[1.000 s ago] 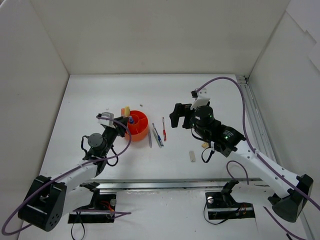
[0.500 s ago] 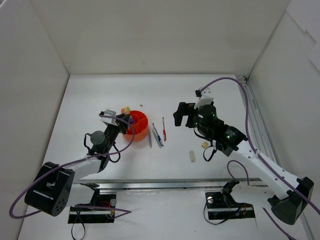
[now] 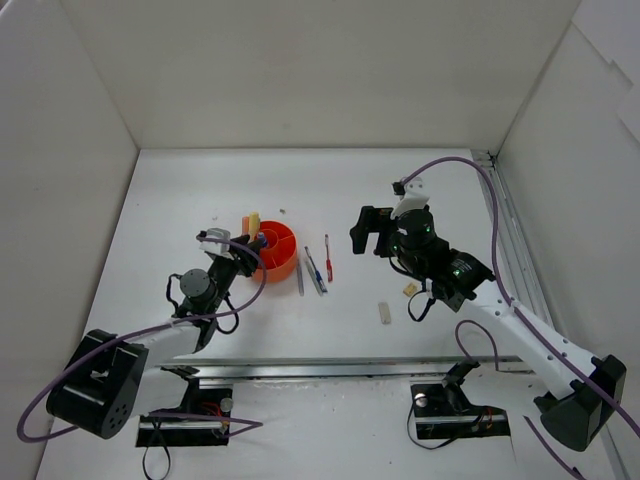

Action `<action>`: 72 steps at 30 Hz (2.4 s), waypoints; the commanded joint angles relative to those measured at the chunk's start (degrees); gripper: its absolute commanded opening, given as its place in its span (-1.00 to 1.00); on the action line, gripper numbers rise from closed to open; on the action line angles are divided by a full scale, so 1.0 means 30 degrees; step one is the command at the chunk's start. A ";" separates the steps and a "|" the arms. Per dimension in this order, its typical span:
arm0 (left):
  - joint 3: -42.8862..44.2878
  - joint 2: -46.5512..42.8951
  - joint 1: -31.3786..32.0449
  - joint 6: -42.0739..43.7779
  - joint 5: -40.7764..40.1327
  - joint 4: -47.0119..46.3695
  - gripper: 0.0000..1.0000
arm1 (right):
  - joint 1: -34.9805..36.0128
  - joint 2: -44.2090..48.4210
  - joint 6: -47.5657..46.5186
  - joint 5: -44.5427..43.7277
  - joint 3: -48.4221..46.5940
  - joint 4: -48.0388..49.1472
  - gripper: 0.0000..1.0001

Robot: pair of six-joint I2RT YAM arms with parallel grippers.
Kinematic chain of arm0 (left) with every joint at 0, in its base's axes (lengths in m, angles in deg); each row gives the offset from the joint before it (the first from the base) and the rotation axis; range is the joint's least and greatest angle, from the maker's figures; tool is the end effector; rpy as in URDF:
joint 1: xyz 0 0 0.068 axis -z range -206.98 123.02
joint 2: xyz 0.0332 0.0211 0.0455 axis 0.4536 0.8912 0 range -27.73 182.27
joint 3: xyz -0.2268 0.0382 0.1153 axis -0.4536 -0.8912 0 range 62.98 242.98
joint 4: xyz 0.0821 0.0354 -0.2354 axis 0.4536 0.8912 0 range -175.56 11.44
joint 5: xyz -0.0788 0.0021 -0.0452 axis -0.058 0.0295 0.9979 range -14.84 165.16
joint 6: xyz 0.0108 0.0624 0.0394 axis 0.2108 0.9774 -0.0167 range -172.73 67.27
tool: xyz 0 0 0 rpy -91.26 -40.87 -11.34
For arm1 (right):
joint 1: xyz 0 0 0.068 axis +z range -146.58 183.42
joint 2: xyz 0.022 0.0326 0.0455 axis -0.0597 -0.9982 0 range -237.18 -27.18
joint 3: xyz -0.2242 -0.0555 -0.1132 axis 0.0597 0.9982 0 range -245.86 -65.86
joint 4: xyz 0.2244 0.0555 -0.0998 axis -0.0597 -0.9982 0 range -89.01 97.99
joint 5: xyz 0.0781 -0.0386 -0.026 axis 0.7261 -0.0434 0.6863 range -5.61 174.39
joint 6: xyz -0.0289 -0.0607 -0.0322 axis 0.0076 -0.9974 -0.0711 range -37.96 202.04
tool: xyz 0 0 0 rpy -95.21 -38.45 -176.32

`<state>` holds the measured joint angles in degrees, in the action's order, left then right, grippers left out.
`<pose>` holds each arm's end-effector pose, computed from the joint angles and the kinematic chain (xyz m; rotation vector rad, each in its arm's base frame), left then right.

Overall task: Sort the stationery into containers
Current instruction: Place the pen in the storage box, then pick up the pen from the center of the board.

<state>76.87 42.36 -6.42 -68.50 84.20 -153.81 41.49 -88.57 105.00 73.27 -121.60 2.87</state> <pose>0.2295 -0.0967 0.2132 0.1931 1.3785 -0.6379 0.2230 0.1593 0.3425 -0.0923 1.7921 0.6018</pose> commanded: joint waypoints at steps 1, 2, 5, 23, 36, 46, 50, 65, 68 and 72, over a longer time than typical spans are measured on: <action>0.0585 -0.1299 -0.0143 -0.0222 -0.0053 -0.0720 -0.24 | -0.0236 0.0160 0.0227 0.0043 -0.0021 0.0625 0.96; 0.0643 -0.1939 -0.0143 -0.0135 -0.0054 -0.0021 -0.23 | -0.0295 0.0130 0.0285 -0.0015 0.0008 0.0537 0.96; 0.0790 -0.3494 -0.0143 0.0159 0.0034 0.1680 -0.05 | -0.0383 -0.0074 0.0520 -0.0133 0.0008 0.0303 0.96; 0.5622 -1.1496 0.0208 -0.0222 -0.1228 1.8438 0.99 | -0.5743 -0.8156 0.0555 0.2796 -0.2040 -0.4151 0.96; 0.6709 -1.0207 0.0560 -0.0603 -0.0726 1.9879 0.99 | -0.7180 -1.3316 0.0227 0.4029 -0.4007 -0.4415 0.65; 0.6473 -1.0149 0.0560 -0.0398 -0.0464 1.9030 0.99 | -0.7502 -1.4636 -0.0387 0.2854 -0.4182 -0.4386 0.08; 0.6590 -1.0148 0.0560 -0.0281 -0.0259 1.8941 0.99 | -0.7532 -1.4373 -0.0913 0.3468 -0.3831 -0.4415 -0.18; 0.6883 -1.0325 0.0560 0.1268 0.1933 1.9088 0.99 | -0.7591 -1.3262 -0.2027 0.6567 -0.3392 -0.4356 -1.00; 0.7175 -0.9915 0.0560 0.2847 0.4241 1.8970 0.99 | -0.7473 -1.1740 -0.2290 0.9231 -0.2981 -0.4472 -1.00; 0.8169 -0.8309 0.0968 0.6208 0.7938 2.0341 0.99 | -0.6918 -0.9661 -0.1912 1.4033 -0.3038 -0.7273 -1.00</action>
<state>96.26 14.60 -4.61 -59.80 97.25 -92.34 19.32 -124.70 99.34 102.26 -129.91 -12.37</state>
